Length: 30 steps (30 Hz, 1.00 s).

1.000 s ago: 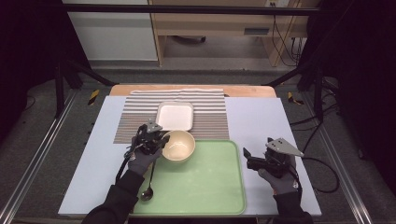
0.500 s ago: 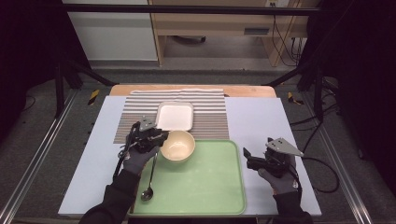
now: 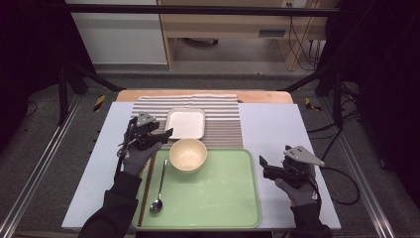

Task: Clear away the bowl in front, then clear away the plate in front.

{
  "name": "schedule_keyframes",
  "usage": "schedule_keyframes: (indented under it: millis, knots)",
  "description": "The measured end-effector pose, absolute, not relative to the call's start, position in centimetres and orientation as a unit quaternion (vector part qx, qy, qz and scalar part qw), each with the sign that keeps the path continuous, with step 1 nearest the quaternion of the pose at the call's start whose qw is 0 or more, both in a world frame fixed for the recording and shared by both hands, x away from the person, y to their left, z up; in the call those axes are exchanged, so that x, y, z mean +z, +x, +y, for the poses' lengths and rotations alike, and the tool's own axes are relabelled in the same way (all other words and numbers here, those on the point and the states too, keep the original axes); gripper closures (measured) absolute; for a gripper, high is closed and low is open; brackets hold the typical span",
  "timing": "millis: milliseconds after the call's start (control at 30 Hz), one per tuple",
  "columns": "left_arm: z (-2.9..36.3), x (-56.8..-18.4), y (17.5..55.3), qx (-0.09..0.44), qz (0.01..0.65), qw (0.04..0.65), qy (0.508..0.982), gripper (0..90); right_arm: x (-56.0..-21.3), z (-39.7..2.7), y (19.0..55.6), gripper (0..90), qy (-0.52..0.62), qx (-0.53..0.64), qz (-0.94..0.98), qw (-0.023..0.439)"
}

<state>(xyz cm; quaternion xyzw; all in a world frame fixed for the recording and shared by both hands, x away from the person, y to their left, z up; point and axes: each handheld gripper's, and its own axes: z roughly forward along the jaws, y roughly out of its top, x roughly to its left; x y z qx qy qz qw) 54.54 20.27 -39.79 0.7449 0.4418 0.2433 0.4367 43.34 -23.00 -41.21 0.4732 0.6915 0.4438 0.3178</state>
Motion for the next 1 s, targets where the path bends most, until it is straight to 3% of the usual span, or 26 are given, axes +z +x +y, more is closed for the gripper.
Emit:
schedule_keyframes:
  millis: [600, 1000]
  knots:
    - [20.9, -41.6, 59.8, 0.260, 0.469, 0.402, 0.742, 29.4, -41.6, -23.0, 43.5, 4.9, 0.476, 0.441, 0.693, 0.314]
    - [20.8, -43.8, 61.8, 0.249, 0.485, 0.367, 0.754, 38.5, -41.8, -23.2, 43.6, 5.0, 0.477, 0.440, 0.695, 0.311]
